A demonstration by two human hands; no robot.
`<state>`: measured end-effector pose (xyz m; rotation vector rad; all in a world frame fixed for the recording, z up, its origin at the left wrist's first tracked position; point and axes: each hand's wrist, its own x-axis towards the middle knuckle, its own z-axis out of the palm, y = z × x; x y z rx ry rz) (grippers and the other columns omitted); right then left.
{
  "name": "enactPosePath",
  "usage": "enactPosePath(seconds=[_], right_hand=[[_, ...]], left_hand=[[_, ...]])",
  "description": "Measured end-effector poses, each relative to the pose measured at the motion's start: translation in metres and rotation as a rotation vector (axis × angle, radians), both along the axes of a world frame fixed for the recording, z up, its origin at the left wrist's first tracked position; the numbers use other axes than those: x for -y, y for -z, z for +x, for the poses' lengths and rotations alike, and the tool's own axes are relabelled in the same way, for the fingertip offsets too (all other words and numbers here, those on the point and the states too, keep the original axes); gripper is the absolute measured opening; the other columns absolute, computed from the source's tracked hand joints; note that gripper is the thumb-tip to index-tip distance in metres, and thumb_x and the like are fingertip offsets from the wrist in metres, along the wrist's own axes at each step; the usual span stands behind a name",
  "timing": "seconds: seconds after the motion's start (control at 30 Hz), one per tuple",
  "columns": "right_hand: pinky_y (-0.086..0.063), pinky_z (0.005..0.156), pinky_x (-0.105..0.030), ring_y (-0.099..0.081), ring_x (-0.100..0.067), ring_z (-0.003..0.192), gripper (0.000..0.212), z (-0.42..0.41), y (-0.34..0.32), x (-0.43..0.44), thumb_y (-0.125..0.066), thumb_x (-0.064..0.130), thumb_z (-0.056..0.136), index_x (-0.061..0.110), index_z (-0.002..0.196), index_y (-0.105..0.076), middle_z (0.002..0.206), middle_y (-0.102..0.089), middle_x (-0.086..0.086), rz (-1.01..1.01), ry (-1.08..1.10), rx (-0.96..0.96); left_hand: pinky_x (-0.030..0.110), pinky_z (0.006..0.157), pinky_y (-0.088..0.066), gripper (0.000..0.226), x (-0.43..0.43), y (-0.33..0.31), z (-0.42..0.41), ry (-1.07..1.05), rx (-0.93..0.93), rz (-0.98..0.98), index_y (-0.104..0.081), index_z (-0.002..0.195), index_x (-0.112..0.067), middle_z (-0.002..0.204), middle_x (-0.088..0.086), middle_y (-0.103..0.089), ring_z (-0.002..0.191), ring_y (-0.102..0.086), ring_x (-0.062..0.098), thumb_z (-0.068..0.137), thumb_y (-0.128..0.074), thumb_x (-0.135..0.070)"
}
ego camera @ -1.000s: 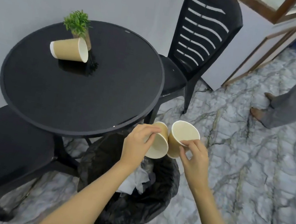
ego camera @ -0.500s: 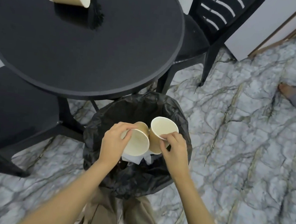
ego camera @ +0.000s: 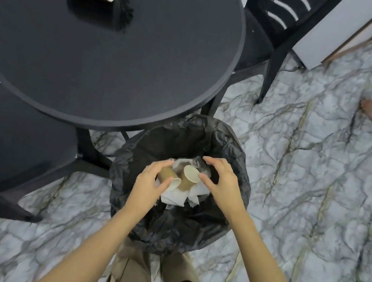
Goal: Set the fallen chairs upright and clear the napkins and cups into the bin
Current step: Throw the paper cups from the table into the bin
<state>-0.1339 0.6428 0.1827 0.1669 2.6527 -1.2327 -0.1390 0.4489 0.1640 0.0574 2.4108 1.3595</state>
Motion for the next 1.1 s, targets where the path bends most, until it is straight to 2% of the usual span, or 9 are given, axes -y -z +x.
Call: enactPosePath(seconds=[0.1,0.2,0.4,0.53,0.6,0.77,0.9,1.03,1.1], right_hand=[[-0.030,0.088,-0.001,-0.048,-0.008,0.110,0.037,-0.013,-0.026,0.008,-0.062,0.020,0.086,0.020,0.122,-0.053,0.114,-0.052,0.008,-0.022,-0.001,-0.074],[-0.031,0.093,-0.002,-0.049,-0.005,0.111,0.035,-0.033,-0.051,0.022,-0.063,0.020,0.086,0.022,0.120,-0.055,0.115,-0.053,0.008,-0.048,-0.022,-0.141],[-0.033,0.096,-0.006,-0.047,0.005,0.109,0.035,-0.089,-0.087,0.054,-0.062,0.019,0.086,0.024,0.120,-0.054,0.112,-0.052,0.012,-0.094,-0.055,-0.237],[-0.039,0.101,-0.023,-0.050,-0.007,0.113,0.036,-0.140,-0.101,0.082,-0.062,0.020,0.086,0.021,0.121,-0.054,0.117,-0.053,0.008,-0.087,-0.124,-0.232],[-0.040,0.101,-0.026,-0.051,-0.009,0.113,0.037,-0.167,-0.107,0.097,-0.062,0.020,0.086,0.021,0.121,-0.054,0.117,-0.054,0.006,-0.097,-0.140,-0.239],[-0.037,0.097,-0.020,-0.050,-0.008,0.112,0.038,-0.233,-0.108,0.140,-0.062,0.020,0.086,0.019,0.123,-0.053,0.117,-0.055,0.001,-0.109,-0.179,-0.252],[-0.034,0.088,-0.005,-0.051,-0.007,0.108,0.038,-0.278,-0.100,0.167,-0.062,0.019,0.086,0.014,0.123,-0.053,0.114,-0.057,-0.002,-0.121,-0.154,-0.289],[-0.032,0.084,0.001,-0.050,-0.006,0.105,0.039,-0.314,-0.093,0.185,-0.063,0.015,0.085,0.010,0.122,-0.052,0.113,-0.058,-0.007,-0.138,-0.116,-0.321],[-0.032,0.084,0.003,-0.050,-0.007,0.104,0.039,-0.328,-0.089,0.194,-0.064,0.013,0.084,0.007,0.121,-0.054,0.114,-0.058,-0.008,-0.169,-0.092,-0.337]], left_hand=[[0.000,0.096,-0.029,0.039,0.007,-0.029,-0.010,0.031,-0.097,0.002,-0.051,0.122,-0.034,0.124,-0.025,-0.049,0.117,-0.043,-0.011,0.088,-0.059,-0.017],[-0.002,0.100,-0.026,0.038,0.019,-0.060,-0.026,0.008,-0.199,0.014,-0.053,0.122,-0.035,0.122,-0.033,-0.048,0.118,-0.042,-0.016,0.089,-0.059,-0.018],[0.007,0.104,-0.030,0.037,0.068,-0.086,-0.083,-0.055,-0.329,-0.086,-0.054,0.125,-0.026,0.128,-0.013,-0.054,0.121,-0.044,-0.006,0.089,-0.057,-0.018],[0.024,0.110,-0.028,0.042,0.106,-0.088,-0.133,-0.094,-0.339,-0.248,-0.048,0.132,-0.022,0.138,-0.005,-0.049,0.131,-0.036,0.006,0.091,-0.056,-0.021],[0.027,0.110,-0.027,0.043,0.121,-0.088,-0.158,-0.092,-0.348,-0.318,-0.048,0.133,-0.019,0.140,-0.003,-0.048,0.134,-0.036,0.013,0.091,-0.055,-0.021],[0.032,0.112,-0.026,0.044,0.144,-0.080,-0.209,-0.108,-0.336,-0.383,-0.046,0.134,-0.016,0.142,0.002,-0.047,0.136,-0.035,0.019,0.091,-0.054,-0.021],[0.033,0.113,-0.029,0.042,0.149,-0.070,-0.227,-0.092,-0.361,-0.385,-0.048,0.132,-0.014,0.141,0.001,-0.048,0.133,-0.037,0.019,0.091,-0.055,-0.022],[0.026,0.109,-0.027,0.039,0.150,-0.065,-0.228,-0.077,-0.382,-0.391,-0.051,0.130,-0.012,0.140,0.001,-0.048,0.134,-0.036,0.018,0.092,-0.054,-0.021],[0.027,0.110,-0.030,0.038,0.150,-0.065,-0.228,-0.082,-0.397,-0.381,-0.053,0.128,-0.010,0.138,0.003,-0.050,0.133,-0.038,0.018,0.091,-0.054,-0.021]])
